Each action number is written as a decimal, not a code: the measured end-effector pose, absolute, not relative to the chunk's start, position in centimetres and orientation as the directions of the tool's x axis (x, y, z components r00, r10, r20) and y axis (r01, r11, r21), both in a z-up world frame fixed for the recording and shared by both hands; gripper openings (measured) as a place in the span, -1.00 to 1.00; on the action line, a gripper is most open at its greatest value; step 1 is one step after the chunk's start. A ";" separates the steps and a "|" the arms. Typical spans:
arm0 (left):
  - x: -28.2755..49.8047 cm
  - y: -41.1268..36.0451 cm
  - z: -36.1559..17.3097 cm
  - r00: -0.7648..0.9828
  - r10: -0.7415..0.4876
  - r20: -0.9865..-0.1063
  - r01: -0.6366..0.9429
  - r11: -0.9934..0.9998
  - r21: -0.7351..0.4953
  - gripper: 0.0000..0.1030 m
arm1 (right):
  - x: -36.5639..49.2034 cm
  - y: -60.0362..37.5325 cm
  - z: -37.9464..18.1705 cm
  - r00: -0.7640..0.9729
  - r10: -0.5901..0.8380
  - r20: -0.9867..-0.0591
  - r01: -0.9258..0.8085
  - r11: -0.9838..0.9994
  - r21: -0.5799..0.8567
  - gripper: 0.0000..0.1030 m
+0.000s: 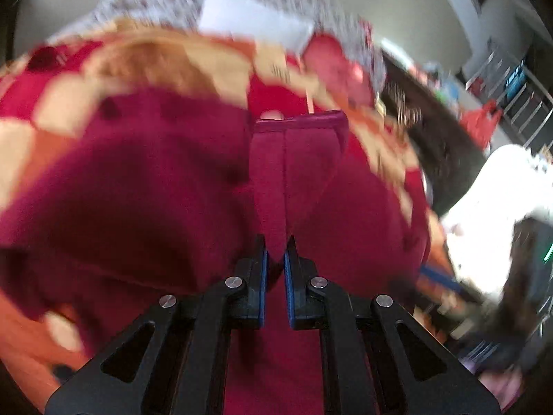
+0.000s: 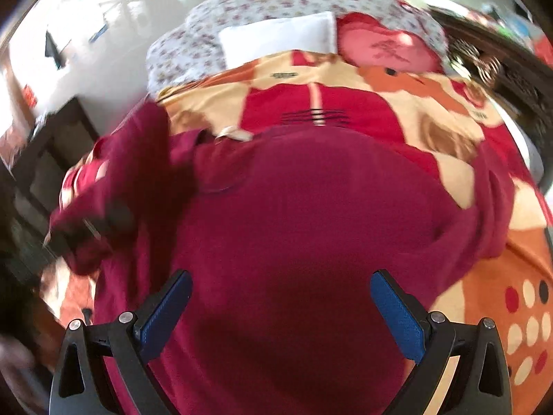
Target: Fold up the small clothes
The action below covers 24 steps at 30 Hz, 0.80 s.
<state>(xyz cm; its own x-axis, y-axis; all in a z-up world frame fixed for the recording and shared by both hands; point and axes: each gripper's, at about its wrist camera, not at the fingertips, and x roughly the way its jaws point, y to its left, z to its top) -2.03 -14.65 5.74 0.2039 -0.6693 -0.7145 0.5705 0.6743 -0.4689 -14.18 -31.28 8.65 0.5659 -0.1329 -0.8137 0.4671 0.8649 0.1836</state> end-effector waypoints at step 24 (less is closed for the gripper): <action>-3.2 -2.0 8.1 0.378 -0.561 -0.736 0.554 0.775 -0.305 0.08 | -14.0 -32.5 7.3 0.590 0.061 -0.805 0.411 0.836 0.363 0.98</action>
<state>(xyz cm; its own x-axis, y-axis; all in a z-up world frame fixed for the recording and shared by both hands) -3.24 -1.98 8.07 0.3783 -0.5608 -0.7365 0.5540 0.7745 -0.3052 -13.96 -32.55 7.32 0.5895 0.0606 -0.8055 0.4106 0.8363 0.3634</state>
